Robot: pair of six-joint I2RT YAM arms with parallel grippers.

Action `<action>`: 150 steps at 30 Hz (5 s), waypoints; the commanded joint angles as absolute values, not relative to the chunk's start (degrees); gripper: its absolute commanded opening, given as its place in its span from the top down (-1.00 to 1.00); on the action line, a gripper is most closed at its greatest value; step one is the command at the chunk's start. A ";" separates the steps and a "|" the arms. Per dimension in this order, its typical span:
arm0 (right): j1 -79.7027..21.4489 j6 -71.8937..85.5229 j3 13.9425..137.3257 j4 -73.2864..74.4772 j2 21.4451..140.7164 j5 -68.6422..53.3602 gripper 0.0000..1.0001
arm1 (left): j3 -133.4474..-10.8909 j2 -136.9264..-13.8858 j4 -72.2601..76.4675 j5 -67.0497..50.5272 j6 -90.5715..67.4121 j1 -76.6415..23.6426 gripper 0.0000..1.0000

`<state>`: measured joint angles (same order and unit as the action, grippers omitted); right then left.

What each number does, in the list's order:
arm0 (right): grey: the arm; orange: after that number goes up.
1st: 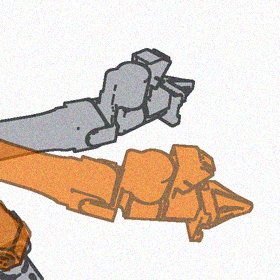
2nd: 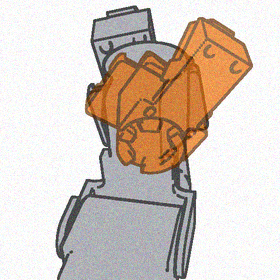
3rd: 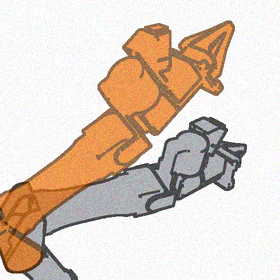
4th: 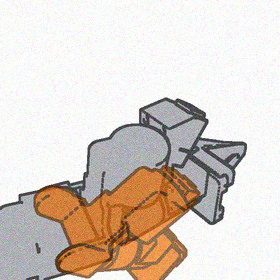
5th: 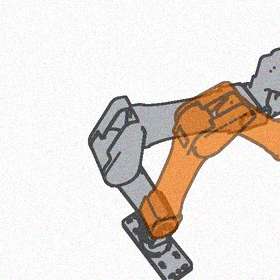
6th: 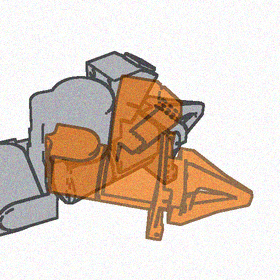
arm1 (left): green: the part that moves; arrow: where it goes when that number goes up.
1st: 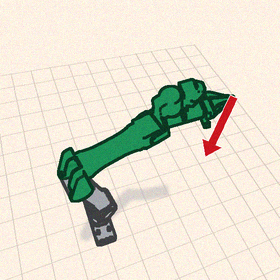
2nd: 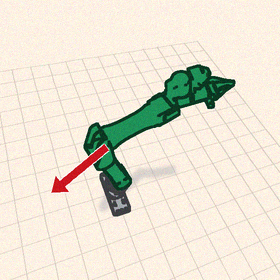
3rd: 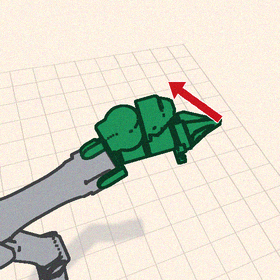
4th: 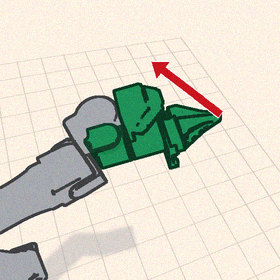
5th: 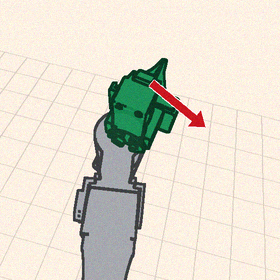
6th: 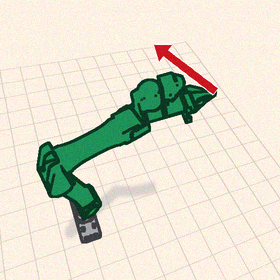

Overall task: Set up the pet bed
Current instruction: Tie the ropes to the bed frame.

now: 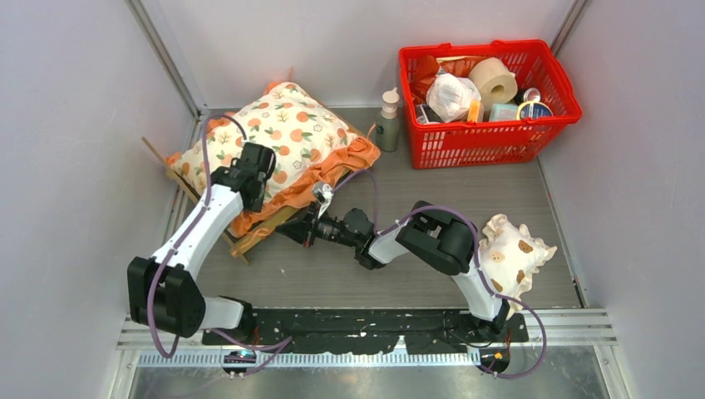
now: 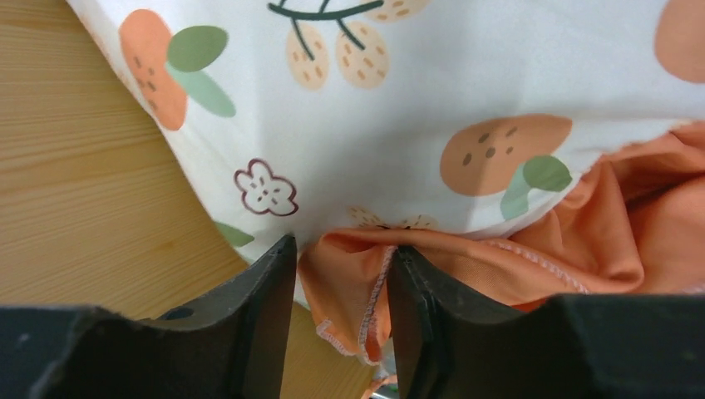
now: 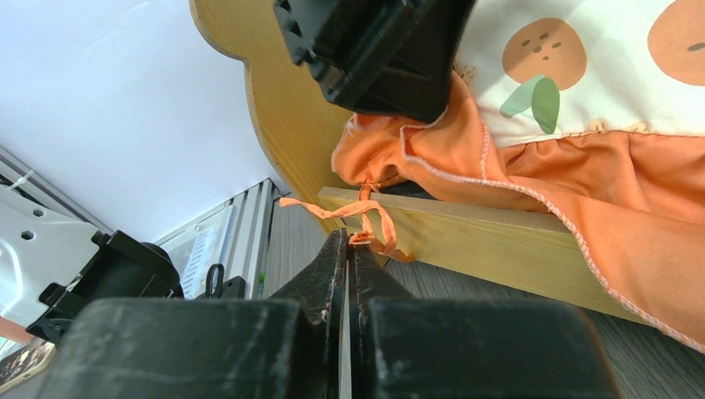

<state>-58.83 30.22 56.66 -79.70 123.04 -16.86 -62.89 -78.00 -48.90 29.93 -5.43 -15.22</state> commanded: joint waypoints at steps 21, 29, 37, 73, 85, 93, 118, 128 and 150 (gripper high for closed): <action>-59.24 31.42 58.84 -85.51 121.20 -17.23 0.89 | -71.92 -58.35 -68.68 5.48 -5.61 -17.21 0.03; -59.33 31.82 58.98 -85.86 121.42 -17.27 0.90 | -60.18 -56.55 -62.12 24.79 -1.39 -35.56 0.03; -59.33 31.63 58.59 -85.99 121.11 -17.06 0.90 | -57.74 -66.73 -62.22 34.52 -5.46 -36.04 0.13; -59.15 31.85 57.11 -87.63 119.62 -16.44 0.90 | -54.66 -77.05 -60.09 37.73 -11.26 -36.13 1.00; -59.15 32.68 57.99 -87.55 120.54 -16.92 0.89 | -56.43 -66.70 -54.69 29.82 -18.47 -32.76 1.00; -59.14 33.04 58.18 -87.70 120.94 -16.85 0.90 | -52.24 -58.45 -47.16 29.01 -20.82 -30.80 1.00; -59.22 34.15 59.46 -87.34 122.28 -17.66 0.89 | -28.82 -34.31 -17.41 35.32 -23.81 -30.75 1.00; -59.24 32.22 59.88 -84.52 121.95 -16.88 0.90 | -27.37 -25.80 -25.74 37.70 -34.70 -30.82 1.00; -59.66 29.62 62.42 -75.17 120.58 -16.02 0.89 | -11.54 -6.16 -13.81 37.80 -32.08 -31.10 0.78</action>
<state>-59.20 31.11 60.49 -75.16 123.26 -16.67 -9.50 -7.01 -17.85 36.64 -33.87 -31.00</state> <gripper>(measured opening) 0.059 0.034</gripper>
